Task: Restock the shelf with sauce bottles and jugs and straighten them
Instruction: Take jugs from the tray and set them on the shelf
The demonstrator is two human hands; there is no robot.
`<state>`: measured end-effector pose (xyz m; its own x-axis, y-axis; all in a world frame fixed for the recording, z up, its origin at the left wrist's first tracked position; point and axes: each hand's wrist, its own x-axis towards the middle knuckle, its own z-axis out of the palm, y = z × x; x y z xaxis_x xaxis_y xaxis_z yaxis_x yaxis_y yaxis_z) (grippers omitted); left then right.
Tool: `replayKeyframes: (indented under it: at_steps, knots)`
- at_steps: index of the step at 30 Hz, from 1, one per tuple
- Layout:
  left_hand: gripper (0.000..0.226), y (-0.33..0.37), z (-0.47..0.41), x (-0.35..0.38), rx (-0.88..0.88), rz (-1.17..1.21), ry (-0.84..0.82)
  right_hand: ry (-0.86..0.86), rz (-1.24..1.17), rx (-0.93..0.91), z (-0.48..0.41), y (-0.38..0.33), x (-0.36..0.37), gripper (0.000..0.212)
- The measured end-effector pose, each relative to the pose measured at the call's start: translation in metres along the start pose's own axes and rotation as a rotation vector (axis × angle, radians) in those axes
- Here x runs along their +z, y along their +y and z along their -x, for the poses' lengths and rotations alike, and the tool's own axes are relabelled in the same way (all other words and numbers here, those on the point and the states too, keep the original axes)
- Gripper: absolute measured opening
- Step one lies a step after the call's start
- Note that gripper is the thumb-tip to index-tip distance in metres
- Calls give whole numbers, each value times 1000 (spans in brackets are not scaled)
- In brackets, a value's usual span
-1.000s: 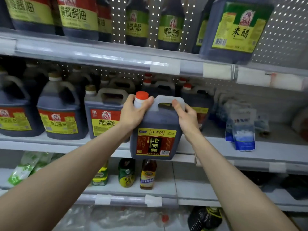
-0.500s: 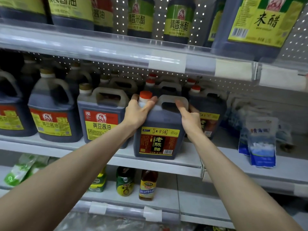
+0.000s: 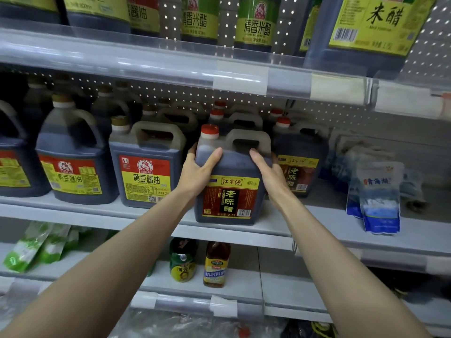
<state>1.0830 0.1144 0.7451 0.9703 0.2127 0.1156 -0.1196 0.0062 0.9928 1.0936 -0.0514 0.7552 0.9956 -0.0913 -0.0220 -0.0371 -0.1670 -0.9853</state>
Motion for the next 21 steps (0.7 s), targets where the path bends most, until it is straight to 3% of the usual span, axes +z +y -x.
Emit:
replayKeyframes:
  at_steps: [7, 11, 13, 17, 20, 21]
  knots:
    - [42, -27, 20, 1, -32, 116, -33, -57, -102, 28, 13, 18, 2, 64]
    - [39, -33, 16, -1, -57, 137, -39, -11, -82, 48, 16, 21, 8, 71]
    - [29, -34, 9, -4, -57, 149, -45, 2, -66, 45, 16, 20, 11, 78]
    - [43, -35, 1, -3, -61, 169, -59, 21, -74, 32, 15, 19, 13, 90]
    - [50, -37, -3, -3, -73, 178, -55, 36, -72, 52, 7, 24, 14, 129]
    - [50, -37, -4, -3, -78, 178, -52, 33, -73, 52, 3, 27, 14, 134]
